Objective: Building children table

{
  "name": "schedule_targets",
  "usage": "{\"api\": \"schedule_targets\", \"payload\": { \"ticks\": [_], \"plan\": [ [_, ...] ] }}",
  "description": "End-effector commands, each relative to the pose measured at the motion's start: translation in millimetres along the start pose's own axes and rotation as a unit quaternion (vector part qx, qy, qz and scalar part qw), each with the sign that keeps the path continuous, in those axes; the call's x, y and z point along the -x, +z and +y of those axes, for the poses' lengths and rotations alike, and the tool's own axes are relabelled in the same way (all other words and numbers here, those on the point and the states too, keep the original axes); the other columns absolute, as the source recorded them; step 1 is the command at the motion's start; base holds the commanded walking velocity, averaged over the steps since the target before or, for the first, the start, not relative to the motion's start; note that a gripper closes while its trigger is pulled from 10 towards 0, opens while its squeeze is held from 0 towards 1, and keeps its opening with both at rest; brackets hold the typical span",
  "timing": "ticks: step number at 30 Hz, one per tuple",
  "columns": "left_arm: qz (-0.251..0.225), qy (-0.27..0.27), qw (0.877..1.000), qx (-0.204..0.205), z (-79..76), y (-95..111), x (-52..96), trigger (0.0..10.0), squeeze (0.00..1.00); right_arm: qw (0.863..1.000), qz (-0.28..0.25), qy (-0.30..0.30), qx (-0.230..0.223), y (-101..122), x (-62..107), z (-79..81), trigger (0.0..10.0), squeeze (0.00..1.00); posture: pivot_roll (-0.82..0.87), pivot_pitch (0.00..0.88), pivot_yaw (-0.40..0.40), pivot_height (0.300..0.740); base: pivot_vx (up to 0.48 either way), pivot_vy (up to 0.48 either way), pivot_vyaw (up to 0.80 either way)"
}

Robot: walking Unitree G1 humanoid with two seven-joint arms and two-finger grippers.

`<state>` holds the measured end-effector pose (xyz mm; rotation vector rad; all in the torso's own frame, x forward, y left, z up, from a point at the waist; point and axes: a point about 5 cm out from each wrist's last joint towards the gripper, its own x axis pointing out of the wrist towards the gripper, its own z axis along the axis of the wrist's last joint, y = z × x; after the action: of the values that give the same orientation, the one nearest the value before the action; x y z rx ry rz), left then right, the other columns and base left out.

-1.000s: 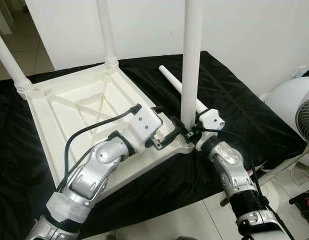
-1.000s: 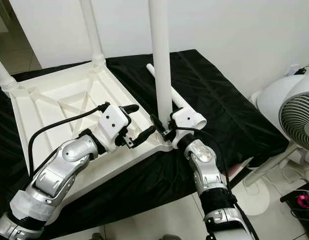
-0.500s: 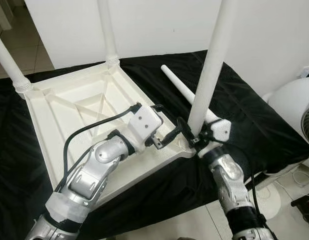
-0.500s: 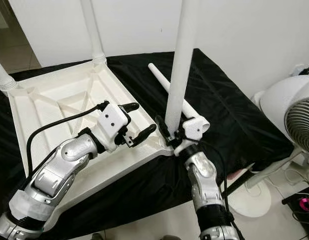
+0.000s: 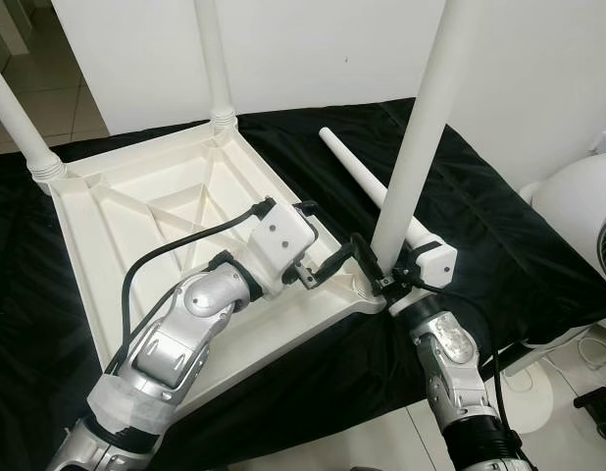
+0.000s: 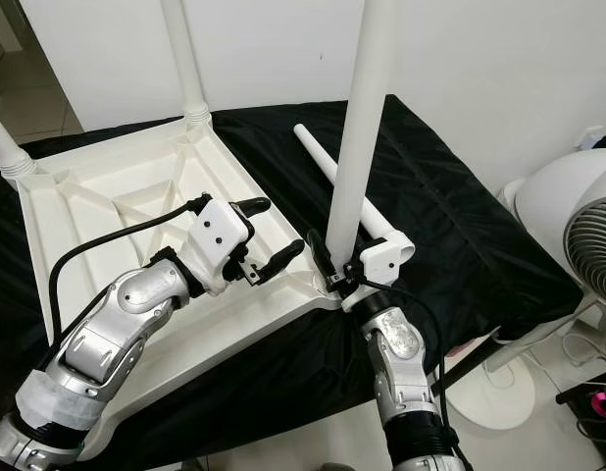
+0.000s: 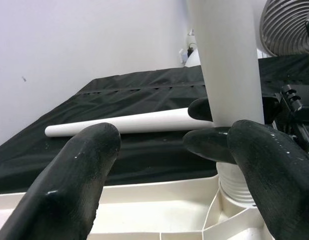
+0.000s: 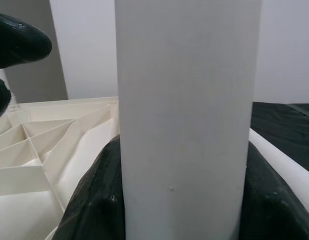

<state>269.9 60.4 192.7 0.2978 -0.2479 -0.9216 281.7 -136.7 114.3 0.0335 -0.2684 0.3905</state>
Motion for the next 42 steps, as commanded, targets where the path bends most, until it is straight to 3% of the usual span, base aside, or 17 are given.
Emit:
{"api": "schedule_targets", "payload": {
  "ticks": [1,2,4,9,13,25,26,37,38,39,42],
  "plan": [
    [0.005,-0.02,1.0,-0.004,-0.2,-1,0.7,10.0,0.0,0.992,0.116,-0.044,-0.019,-39,23.4,0.3,10.0,0.0,-0.08,0.043,0.051,0.74,0.0,0.0,0.0],
    [0.005,-0.02,1.0,-0.004,-0.2,-1,0.7,10.0,0.0,0.992,0.116,-0.044,-0.019,-39,23.4,0.3,10.0,0.0,-0.08,0.043,0.051,0.74,0.0,0.0,0.0],
    [0.005,-0.018,1.0,-0.003,-0.1,-1,0.5,10.0,0.0,0.985,0.11,-0.129,0.012,-38,21.3,0.1,10.0,0.0,-0.08,0.042,0.043,0.74,0.0,0.0,0.0],
    [0.004,-0.015,1.0,-0.003,-0.5,0,0.2,10.0,0.0,0.977,0.102,-0.187,0.013,-38,22.1,5.2,10.0,0.0,-0.07,0.04,0.038,0.74,0.0,0.0,0.0],
    [0.004,-0.012,1.0,-0.003,0.2,0,0.6,10.0,0.0,0.98,0.091,-0.176,0.021,-36,19.4,14.8,10.0,0.0,-0.07,0.038,0.035,0.74,0.0,0.0,0.0],
    [0.004,-0.009,1.0,-0.004,1.8,-1,0.3,10.0,0.0,0.982,0.074,-0.174,0.002,-30,17.1,15.3,10.0,0.0,-0.07,0.033,0.033,0.74,0.0,0.0,0.0],
    [0.004,-0.009,1.0,-0.005,2.0,-1,0.4,10.0,0.0,0.984,0.059,-0.17,-0.001,-25,15.8,14.3,10.0,1.0,-0.07,0.033,0.032,0.74,0.0,0.0,0.0],
    [0.002,-0.013,1.0,-0.002,-1.3,0,-1.3,10.0,0.0,0.99,0.023,-0.14,-0.01,-6,6.7,-1.9,10.0,1.0,-0.08,0.033,0.029,0.74,0.0,0.0,0.0],
    [0.003,-0.016,1.0,-0.001,-2.9,-1,-1.7,10.0,0.0,0.992,0.026,-0.125,-0.013,-5,5.0,-3.5,10.0,0.24,-0.08,0.031,0.026,0.74,0.0,0.0,0.0],
    [0.003,-0.019,1.0,-0.001,-4.2,-1,-1.9,10.0,0.0,0.993,0.026,-0.11,-0.016,-3,3.6,-4.1,10.0,0.0,-0.08,0.031,0.025,0.74,0.0,0.0,0.0],
    [0.005,-0.024,1.0,-0.001,-6.2,-2,-1.9,10.0,0.0,0.996,0.028,-0.088,-0.018,-2,1.8,-4.4,10.0,0.0,-0.08,0.031,0.025,0.74,0.0,0.0,0.0]
  ]
}}
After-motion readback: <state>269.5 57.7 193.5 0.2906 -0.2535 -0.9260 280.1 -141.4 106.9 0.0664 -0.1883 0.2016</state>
